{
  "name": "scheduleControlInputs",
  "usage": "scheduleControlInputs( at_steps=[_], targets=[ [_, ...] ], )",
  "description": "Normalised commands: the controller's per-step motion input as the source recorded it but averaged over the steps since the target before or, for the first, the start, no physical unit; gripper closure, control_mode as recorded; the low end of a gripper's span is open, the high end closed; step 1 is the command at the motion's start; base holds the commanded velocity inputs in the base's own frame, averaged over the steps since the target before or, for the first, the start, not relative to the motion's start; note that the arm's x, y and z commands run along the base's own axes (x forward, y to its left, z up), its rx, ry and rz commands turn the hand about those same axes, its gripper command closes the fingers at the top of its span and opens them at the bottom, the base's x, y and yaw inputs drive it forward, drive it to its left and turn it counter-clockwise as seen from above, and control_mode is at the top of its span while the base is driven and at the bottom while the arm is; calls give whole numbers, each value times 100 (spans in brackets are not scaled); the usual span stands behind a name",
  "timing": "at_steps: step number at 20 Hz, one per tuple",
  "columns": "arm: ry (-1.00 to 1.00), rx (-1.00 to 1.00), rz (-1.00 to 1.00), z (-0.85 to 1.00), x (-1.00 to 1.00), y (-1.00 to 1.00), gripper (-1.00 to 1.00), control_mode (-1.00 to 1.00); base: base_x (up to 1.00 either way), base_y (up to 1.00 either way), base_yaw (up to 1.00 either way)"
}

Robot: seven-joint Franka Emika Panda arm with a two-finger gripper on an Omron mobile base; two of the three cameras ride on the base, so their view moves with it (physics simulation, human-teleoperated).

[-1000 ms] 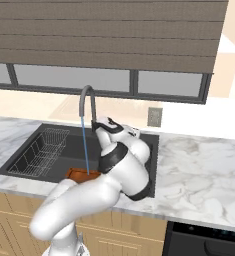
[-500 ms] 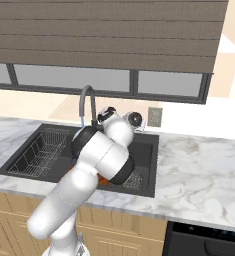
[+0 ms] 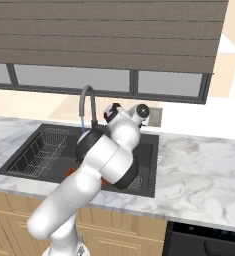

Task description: Turn on the sink faucet with hot water and rinse the cutting board for ten seconds, then turn off the faucet. Push the cutting board to reach the water if necessary.

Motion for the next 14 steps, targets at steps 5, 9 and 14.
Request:
scheduleControlInputs(
  at_steps=[5, 9, 14],
  targets=[
    [0, 0, 4, -4, 0, 0, -100, -100, 0, 0, 0],
    [0, 0, 14, -11, 1, 3, -100, -100, 0, 0, 0],
    [0, 0, 16, -5, 0, 15, -100, -100, 0, 0, 0]
  ],
)
